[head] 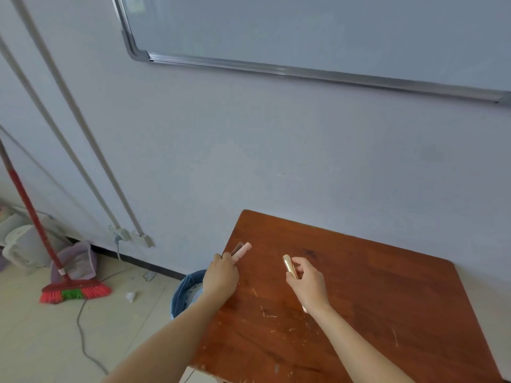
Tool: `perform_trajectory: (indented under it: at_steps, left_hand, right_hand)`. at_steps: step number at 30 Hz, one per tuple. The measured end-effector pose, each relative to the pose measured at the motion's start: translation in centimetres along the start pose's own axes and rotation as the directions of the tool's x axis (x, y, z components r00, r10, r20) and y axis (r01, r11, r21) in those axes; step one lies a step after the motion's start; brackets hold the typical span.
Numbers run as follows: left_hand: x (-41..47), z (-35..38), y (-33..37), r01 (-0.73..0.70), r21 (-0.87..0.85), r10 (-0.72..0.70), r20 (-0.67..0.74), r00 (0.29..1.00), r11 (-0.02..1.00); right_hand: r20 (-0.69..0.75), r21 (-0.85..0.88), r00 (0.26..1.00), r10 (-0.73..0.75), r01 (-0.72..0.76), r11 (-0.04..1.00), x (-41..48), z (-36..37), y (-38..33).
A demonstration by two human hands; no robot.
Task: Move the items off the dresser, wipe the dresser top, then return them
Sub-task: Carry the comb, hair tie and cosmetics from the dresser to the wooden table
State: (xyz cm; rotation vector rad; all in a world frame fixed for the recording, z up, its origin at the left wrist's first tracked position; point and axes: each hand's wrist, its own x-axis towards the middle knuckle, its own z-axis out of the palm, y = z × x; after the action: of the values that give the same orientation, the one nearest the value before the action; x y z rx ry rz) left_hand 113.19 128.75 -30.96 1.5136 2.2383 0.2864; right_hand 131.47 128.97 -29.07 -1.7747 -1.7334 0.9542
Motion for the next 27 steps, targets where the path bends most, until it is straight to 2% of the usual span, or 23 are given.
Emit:
perform_trajectory:
  at_steps: [4,9,18,27]
  left_hand:
    - [2.5,0.2,0.9,0.052,-0.019,-0.052,0.01,0.999,0.998]
    - [6.0,-0.3,2.0,0.044,-0.008,-0.044,0.029,0.999,0.999]
    - [11.4,0.8,4.0,0.036,-0.005,-0.036,-0.034,0.999,0.999]
    - [14.2,3.1,6.3,0.116,0.025,-0.114,-0.065,0.991,0.993]
  right_hand:
    - [0.004,0.014,1.0,0.02,-0.02,1.0,1.9,0.0,0.1]
    - [-0.033,0.049,0.999,0.027,-0.025,0.999,4.2,0.2,-0.5]
    - [-0.035,0.057,0.997,0.07,-0.068,0.996,7.8,0.7,-0.4]
    - [-0.033,0.05,0.996,0.08,-0.078,0.996,10.7,1.1,0.0]
